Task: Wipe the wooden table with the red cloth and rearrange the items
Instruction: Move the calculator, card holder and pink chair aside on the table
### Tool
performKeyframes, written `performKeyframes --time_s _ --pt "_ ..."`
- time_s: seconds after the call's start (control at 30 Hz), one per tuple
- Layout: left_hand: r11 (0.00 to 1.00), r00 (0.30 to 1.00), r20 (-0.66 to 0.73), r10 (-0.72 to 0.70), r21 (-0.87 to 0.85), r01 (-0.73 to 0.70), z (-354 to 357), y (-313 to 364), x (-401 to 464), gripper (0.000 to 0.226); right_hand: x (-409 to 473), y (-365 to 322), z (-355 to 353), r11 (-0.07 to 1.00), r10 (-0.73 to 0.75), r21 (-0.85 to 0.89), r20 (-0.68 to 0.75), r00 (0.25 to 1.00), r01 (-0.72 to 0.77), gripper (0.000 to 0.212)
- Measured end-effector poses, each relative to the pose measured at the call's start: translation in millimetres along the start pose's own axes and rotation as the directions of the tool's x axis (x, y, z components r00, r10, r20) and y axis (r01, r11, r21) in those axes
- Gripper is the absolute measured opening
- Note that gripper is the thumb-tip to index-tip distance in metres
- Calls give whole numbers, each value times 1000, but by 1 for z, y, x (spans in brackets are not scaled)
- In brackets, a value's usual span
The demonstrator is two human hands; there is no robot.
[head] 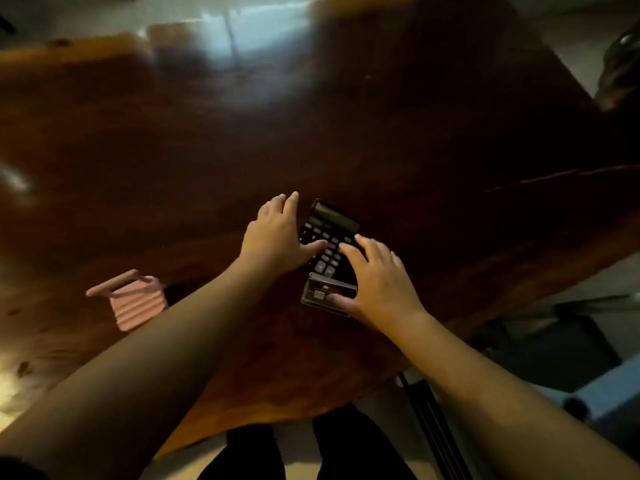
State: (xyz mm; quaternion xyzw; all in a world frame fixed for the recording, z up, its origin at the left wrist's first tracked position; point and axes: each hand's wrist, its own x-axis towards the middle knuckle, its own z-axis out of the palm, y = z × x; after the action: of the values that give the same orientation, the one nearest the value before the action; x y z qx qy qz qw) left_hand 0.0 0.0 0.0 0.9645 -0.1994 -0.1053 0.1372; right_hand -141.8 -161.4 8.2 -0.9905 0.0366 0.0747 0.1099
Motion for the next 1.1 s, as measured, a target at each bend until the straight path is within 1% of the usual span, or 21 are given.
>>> performKeyframes --time_s 0.03,0.1,0.13,0.27,0.37,0.5,0.63,0.73,0.87,1.0,1.1 --pt "1000 1000 12 16 3 -16 8 3 7 117 -1 1 6 1000 17 4 27 999 -17 95" --pt "1000 999 44 10 22 -11 23 11 16 120 -4 3 18 998 44 49 23 999 -45 91" --pt "1000 997 75 9 27 -11 31 16 19 122 -8 4 25 997 42 65 32 999 -44 88" --pt "998 992 127 25 48 -32 58 26 30 130 -14 7 45 988 35 153 13 999 -36 75" --pt "994 989 139 48 87 -61 70 33 34 135 -17 6 55 976 40 213 37 999 -47 66" --pt "986 993 117 25 160 -44 80 40 38 134 -16 6 62 963 42 265 61 997 -56 55" --pt "989 993 109 -37 150 20 85 46 42 134 -10 6 65 950 59 302 92 994 -84 52" --pt "993 994 113 -16 119 3 84 44 44 133 -9 6 65 933 60 346 108 992 -94 49" --pt "998 999 53 -10 55 7 75 39 38 128 -9 16 61 917 66 387 94 993 -97 45" --pt "996 995 -54 -88 8 89 50 31 32 127 -4 21 49 926 -3 378 50 999 -16 46" --pt "986 980 -114 -162 6 164 27 19 23 127 6 16 38 932 -93 355 28 995 77 49"
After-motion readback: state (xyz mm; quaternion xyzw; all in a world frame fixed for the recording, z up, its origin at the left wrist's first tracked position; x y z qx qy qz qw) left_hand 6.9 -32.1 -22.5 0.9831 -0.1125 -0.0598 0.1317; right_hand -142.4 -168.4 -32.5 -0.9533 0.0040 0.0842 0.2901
